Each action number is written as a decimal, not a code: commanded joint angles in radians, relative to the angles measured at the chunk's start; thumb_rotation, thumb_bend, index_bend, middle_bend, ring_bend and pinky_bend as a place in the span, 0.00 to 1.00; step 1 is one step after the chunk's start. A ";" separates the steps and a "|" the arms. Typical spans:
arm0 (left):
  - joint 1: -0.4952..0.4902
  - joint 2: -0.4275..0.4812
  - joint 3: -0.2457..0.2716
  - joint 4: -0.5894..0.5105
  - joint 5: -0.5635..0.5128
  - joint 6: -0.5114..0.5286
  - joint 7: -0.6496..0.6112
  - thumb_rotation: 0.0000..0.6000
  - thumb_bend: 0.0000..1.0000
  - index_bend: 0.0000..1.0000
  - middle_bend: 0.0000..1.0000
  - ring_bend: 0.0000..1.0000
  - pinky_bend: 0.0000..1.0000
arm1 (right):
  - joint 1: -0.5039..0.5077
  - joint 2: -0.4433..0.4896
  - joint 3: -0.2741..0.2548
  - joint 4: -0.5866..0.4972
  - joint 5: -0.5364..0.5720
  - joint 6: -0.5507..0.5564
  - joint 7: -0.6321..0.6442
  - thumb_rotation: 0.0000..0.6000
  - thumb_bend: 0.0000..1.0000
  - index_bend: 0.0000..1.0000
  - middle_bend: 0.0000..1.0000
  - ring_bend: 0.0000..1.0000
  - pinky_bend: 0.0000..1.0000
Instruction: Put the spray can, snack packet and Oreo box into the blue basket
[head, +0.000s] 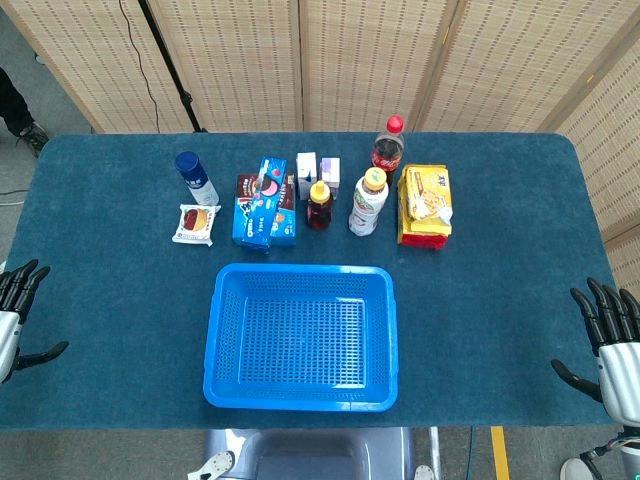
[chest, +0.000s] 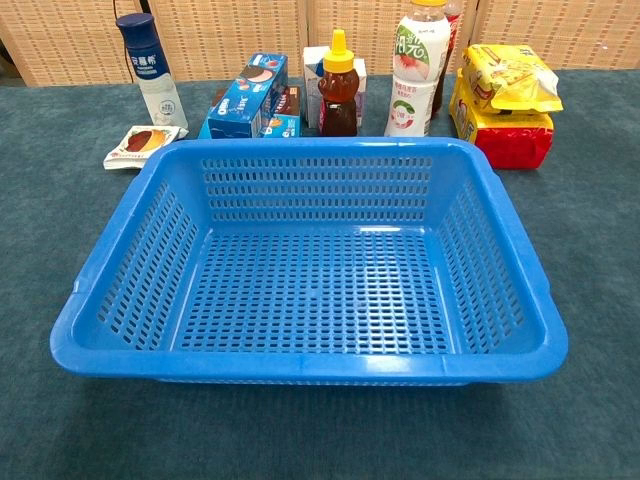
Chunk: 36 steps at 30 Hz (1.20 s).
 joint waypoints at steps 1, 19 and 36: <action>-0.002 -0.002 0.001 0.002 0.003 -0.001 -0.002 1.00 0.03 0.00 0.00 0.00 0.00 | -0.002 0.003 0.001 0.000 0.000 0.003 0.004 1.00 0.00 0.00 0.00 0.00 0.00; -0.127 -0.067 -0.060 0.158 0.003 -0.120 -0.320 1.00 0.03 0.00 0.00 0.00 0.00 | 0.010 0.000 0.005 0.002 0.021 -0.032 0.000 1.00 0.00 0.00 0.00 0.00 0.00; -0.440 -0.483 -0.217 0.832 -0.138 -0.440 -1.136 1.00 0.03 0.00 0.00 0.00 0.00 | 0.058 -0.025 0.034 0.039 0.134 -0.158 -0.009 1.00 0.00 0.00 0.00 0.00 0.00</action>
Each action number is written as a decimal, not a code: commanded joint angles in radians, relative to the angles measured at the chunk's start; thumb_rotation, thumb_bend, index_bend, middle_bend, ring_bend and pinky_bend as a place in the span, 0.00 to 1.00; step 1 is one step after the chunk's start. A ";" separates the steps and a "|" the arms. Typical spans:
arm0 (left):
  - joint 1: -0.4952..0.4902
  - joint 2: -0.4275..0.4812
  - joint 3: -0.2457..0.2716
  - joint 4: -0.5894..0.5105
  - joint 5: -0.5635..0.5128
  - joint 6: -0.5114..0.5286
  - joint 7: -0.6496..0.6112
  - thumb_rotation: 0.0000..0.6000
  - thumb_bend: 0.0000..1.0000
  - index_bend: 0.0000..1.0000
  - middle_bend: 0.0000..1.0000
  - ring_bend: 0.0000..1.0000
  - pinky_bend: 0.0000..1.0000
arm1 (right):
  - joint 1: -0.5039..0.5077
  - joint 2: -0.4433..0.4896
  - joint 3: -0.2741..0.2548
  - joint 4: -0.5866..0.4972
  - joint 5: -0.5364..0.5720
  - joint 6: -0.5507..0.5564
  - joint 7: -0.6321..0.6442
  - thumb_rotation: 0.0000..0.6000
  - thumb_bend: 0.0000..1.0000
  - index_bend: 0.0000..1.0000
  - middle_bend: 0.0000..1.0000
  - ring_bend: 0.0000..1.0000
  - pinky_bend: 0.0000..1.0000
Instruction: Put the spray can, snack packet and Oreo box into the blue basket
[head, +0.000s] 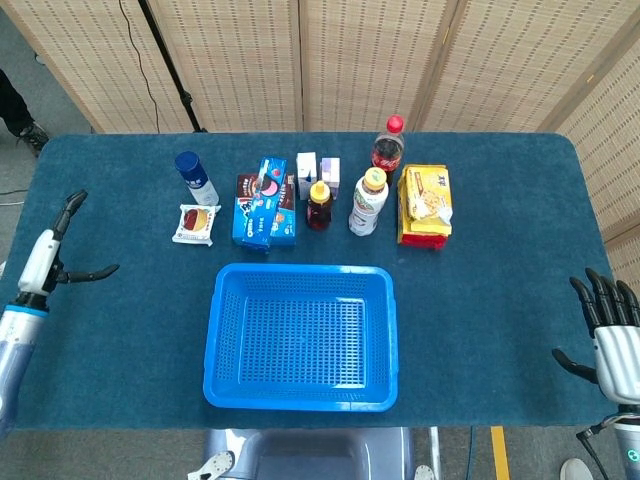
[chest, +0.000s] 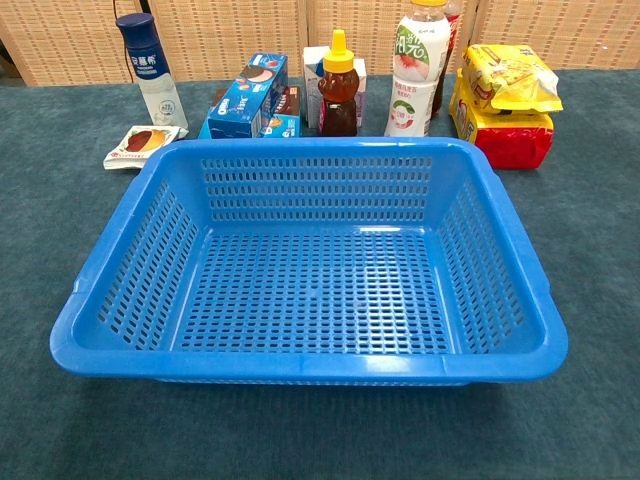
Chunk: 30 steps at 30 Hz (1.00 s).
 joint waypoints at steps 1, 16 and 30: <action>-0.121 -0.179 -0.064 0.253 -0.085 -0.155 -0.205 1.00 0.03 0.00 0.00 0.00 0.00 | 0.010 -0.007 0.003 0.015 0.016 -0.022 0.000 1.00 0.00 0.00 0.00 0.00 0.00; -0.342 -0.400 -0.128 0.603 -0.161 -0.408 -0.387 1.00 0.03 0.00 0.00 0.00 0.00 | 0.053 -0.031 0.024 0.014 0.082 -0.100 -0.050 1.00 0.00 0.00 0.00 0.00 0.00; -0.512 -0.532 -0.168 0.758 -0.213 -0.537 -0.281 1.00 0.03 0.00 0.00 0.00 0.00 | 0.060 -0.032 0.034 0.040 0.122 -0.119 -0.027 1.00 0.00 0.00 0.00 0.00 0.00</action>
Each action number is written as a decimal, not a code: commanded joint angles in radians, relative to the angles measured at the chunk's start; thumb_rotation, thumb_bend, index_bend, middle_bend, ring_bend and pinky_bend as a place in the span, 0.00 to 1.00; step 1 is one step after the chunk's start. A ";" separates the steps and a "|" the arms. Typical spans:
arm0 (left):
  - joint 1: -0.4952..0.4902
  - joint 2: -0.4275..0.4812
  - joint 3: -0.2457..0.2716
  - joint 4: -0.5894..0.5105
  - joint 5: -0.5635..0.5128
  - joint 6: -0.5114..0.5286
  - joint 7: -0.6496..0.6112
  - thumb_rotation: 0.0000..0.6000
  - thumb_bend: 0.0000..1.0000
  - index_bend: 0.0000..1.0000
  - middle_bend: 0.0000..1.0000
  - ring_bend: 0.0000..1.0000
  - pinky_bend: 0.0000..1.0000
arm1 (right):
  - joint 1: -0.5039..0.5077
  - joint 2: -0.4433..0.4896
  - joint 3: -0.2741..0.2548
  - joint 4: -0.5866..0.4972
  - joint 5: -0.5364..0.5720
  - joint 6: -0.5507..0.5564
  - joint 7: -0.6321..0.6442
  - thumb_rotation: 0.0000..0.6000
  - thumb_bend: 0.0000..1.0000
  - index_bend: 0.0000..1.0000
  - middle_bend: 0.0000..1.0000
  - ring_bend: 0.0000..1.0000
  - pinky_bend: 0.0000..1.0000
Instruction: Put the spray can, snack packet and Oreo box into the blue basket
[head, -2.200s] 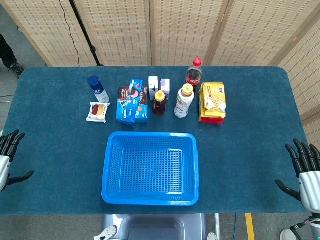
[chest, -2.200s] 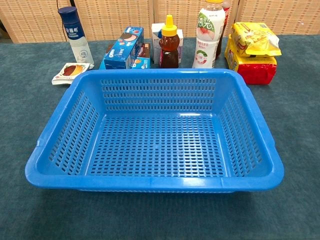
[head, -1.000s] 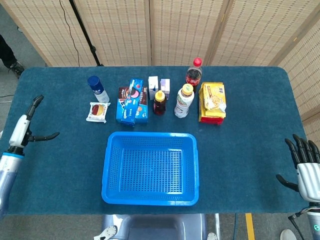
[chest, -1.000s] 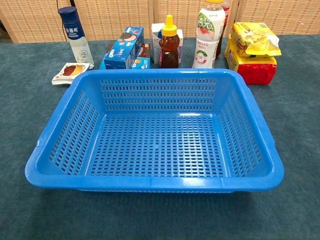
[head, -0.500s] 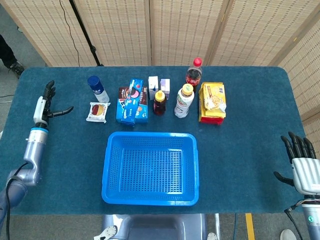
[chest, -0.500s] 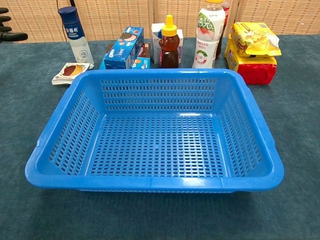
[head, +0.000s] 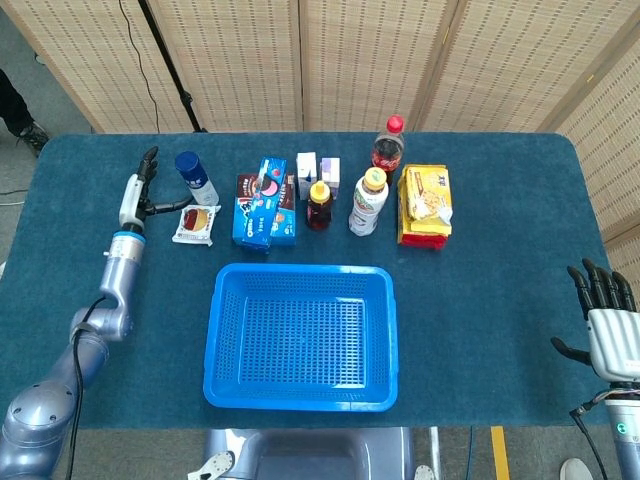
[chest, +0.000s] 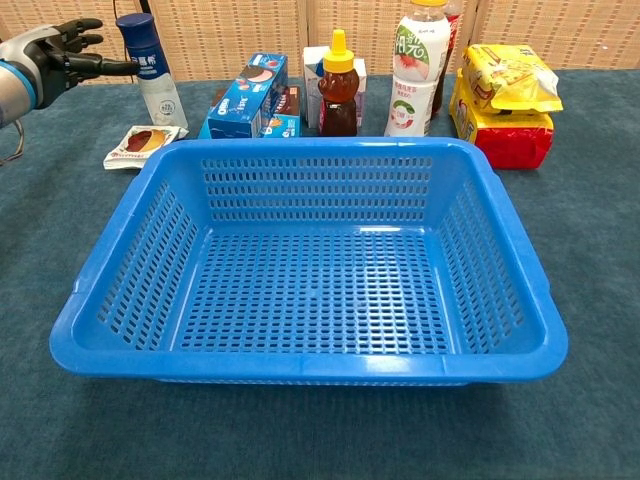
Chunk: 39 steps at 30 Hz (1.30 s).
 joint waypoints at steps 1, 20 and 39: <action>-0.033 -0.028 -0.012 0.027 -0.017 -0.034 0.035 1.00 0.03 0.00 0.00 0.00 0.00 | 0.001 0.000 0.001 -0.002 0.003 -0.001 0.001 1.00 0.00 0.00 0.00 0.00 0.00; -0.143 -0.128 -0.115 0.149 -0.156 -0.141 0.286 1.00 0.55 0.51 0.35 0.34 0.45 | -0.003 0.016 0.014 -0.001 0.032 -0.001 0.039 1.00 0.00 0.00 0.00 0.00 0.00; -0.049 0.050 -0.023 -0.010 -0.033 0.224 0.294 1.00 0.60 0.68 0.47 0.44 0.52 | -0.003 0.014 0.002 0.014 0.011 0.002 0.058 1.00 0.00 0.00 0.00 0.00 0.00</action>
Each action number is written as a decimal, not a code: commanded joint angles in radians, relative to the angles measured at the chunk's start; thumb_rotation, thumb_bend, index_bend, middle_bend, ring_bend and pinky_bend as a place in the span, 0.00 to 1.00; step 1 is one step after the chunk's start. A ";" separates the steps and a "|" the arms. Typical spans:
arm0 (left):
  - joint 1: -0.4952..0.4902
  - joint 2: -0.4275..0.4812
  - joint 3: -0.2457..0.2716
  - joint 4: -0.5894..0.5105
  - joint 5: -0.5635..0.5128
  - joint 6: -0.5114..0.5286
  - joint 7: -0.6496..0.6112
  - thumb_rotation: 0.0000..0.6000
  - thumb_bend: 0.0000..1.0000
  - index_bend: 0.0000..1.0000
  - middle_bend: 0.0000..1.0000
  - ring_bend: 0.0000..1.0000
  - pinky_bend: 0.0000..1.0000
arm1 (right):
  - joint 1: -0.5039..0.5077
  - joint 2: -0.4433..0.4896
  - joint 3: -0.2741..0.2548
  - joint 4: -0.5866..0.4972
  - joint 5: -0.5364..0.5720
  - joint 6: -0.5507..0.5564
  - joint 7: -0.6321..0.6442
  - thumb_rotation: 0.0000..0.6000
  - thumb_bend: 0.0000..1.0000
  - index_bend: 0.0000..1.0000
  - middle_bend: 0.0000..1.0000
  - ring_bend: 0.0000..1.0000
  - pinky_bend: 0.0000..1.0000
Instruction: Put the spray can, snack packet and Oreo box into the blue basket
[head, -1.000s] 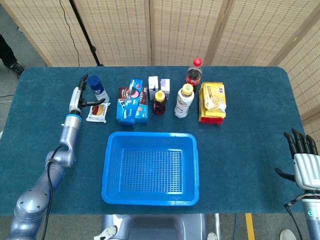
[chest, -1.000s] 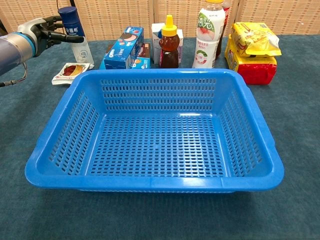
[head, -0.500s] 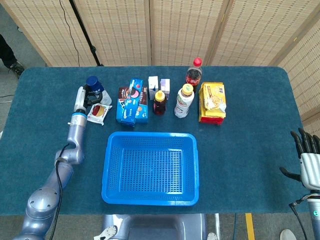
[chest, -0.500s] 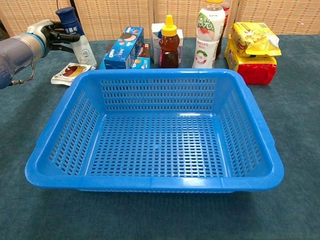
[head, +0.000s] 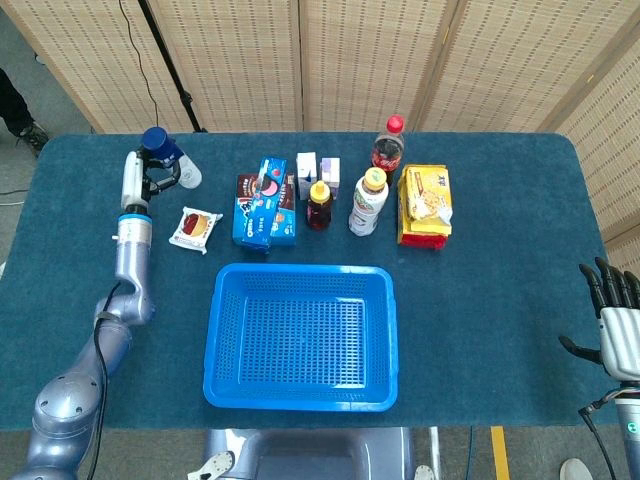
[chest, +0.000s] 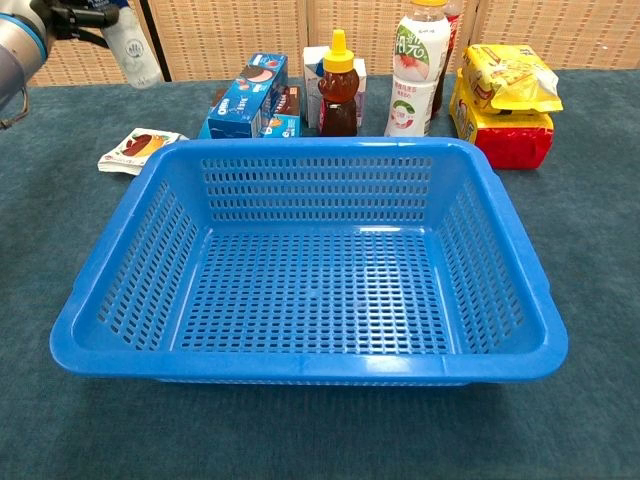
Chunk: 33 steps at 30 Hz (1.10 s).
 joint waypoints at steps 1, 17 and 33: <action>0.058 0.113 0.110 -0.109 0.135 0.167 -0.039 1.00 0.60 0.68 0.47 0.44 0.52 | -0.001 -0.001 -0.004 0.000 -0.006 0.003 -0.001 1.00 0.00 0.00 0.00 0.00 0.00; 0.172 0.683 0.347 -1.122 0.468 0.384 0.177 1.00 0.61 0.68 0.47 0.43 0.52 | 0.003 0.002 -0.010 -0.039 -0.024 0.011 -0.027 1.00 0.00 0.00 0.00 0.00 0.00; 0.033 0.702 0.356 -1.457 0.371 0.038 0.669 1.00 0.61 0.68 0.47 0.43 0.52 | 0.005 0.001 -0.011 -0.021 -0.024 0.007 -0.009 1.00 0.00 0.00 0.00 0.00 0.00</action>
